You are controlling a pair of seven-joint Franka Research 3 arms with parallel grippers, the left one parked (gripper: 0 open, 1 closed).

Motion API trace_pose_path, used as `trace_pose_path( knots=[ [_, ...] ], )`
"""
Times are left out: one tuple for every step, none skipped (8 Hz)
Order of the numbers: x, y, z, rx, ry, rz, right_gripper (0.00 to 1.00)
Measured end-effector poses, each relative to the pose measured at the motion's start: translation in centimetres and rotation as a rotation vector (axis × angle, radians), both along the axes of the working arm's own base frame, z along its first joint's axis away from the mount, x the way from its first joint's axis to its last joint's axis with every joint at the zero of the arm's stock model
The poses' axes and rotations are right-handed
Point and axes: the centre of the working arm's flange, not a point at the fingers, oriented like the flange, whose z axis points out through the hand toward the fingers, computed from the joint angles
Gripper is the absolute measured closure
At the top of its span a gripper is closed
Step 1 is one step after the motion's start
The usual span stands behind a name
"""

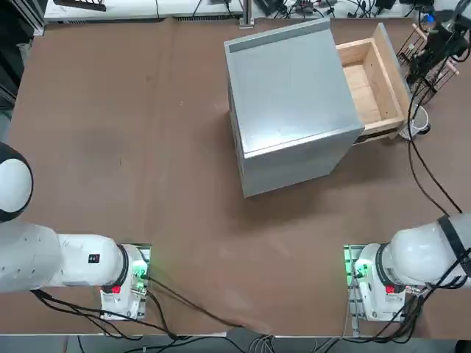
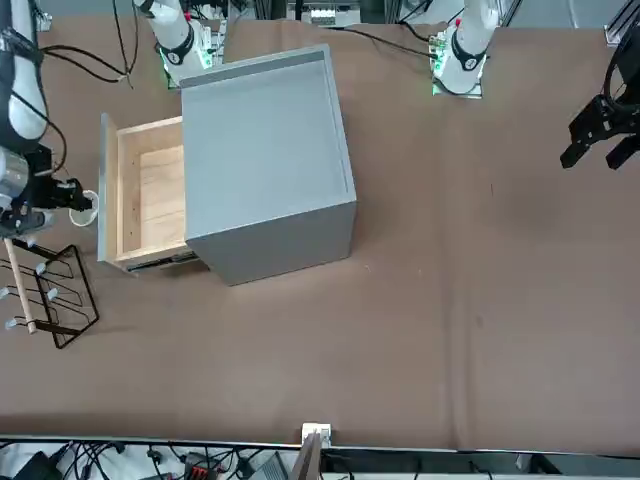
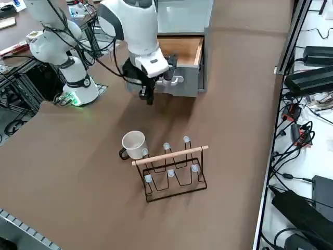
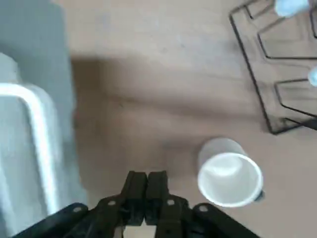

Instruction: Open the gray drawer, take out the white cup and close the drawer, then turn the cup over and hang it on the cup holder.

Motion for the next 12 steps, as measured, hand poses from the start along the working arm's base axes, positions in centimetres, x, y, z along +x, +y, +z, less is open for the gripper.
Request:
trace_pose_path(
  knots=[
    [0.2,0.7,0.5,0.044,-0.011,-0.023,0.99],
    [0.6,1.9,0.8,0.08,-0.017,-0.043,0.99],
    [0.9,3.3,0.9,0.093,-0.017,-0.056,0.99],
    [1.2,4.8,0.9,0.121,-0.019,-0.068,0.99],
    [1.5,6.1,1.0,0.161,-0.024,-0.079,0.99],
    [1.7,7.4,1.0,0.201,-0.028,-0.089,0.99],
    [1.9,8.9,1.0,0.221,-0.025,-0.092,0.99],
    [2.0,10.6,1.0,0.224,-0.014,-0.096,0.99],
    [2.1,12.6,0.8,0.228,0.0,-0.098,0.99],
    [2.1,14.7,0.6,0.239,0.014,-0.097,0.99],
    [2.0,16.8,0.4,0.25,0.028,-0.094,0.99],
    [2.0,18.9,0.0,0.256,0.042,-0.09,0.99]
  ],
)
